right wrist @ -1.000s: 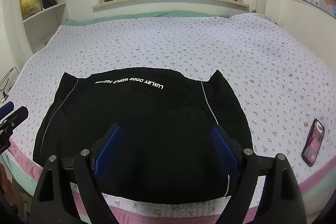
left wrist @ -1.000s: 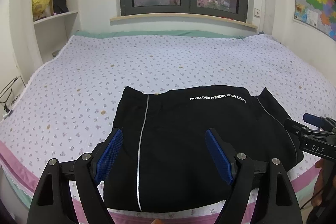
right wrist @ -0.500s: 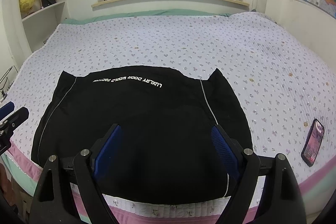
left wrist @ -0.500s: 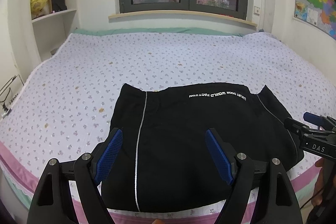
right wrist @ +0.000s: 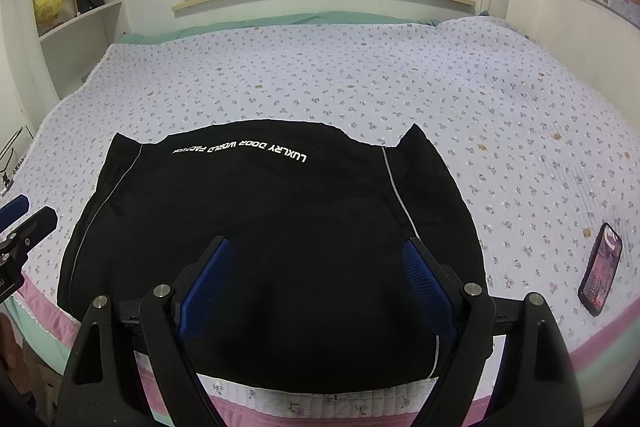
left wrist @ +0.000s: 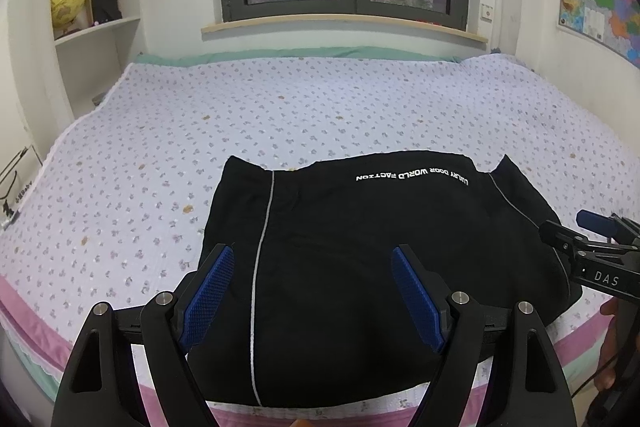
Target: Fold large clothes
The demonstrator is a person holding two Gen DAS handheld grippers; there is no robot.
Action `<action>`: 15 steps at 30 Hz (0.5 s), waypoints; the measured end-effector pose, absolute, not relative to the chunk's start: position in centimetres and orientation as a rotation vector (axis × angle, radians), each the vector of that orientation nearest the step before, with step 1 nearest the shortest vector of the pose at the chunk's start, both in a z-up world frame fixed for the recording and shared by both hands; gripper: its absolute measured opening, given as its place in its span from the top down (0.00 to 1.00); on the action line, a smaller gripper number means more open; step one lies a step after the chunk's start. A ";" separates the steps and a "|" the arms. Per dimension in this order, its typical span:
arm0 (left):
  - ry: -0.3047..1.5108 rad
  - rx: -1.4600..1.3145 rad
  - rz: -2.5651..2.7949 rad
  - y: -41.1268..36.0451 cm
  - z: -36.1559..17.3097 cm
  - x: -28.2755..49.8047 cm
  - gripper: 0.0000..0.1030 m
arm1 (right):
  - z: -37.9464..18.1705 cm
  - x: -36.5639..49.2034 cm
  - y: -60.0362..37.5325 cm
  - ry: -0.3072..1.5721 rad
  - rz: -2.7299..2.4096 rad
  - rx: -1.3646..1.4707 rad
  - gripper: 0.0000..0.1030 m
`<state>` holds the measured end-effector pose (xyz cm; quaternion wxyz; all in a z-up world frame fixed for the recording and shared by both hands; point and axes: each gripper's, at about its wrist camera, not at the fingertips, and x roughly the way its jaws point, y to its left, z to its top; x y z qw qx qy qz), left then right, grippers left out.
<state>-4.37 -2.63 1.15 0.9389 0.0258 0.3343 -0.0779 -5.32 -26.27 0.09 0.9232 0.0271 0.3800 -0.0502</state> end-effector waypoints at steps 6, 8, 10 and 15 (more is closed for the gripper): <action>0.686 0.060 -0.158 -3.0 1.0 -4.3 0.20 | 0.0 -5.3 -26.3 0.782 -0.103 0.057 0.14; 0.690 0.063 -0.156 -3.1 0.9 -4.2 0.20 | -0.1 -5.3 -26.4 0.785 -0.104 0.058 0.14; 0.694 0.066 -0.154 -3.1 0.8 -4.0 0.20 | -0.3 -5.2 -26.5 0.788 -0.103 0.058 0.14; 0.689 0.055 -0.166 -3.1 0.6 -3.7 0.20 | -0.4 -5.2 -26.5 0.789 -0.104 0.057 0.14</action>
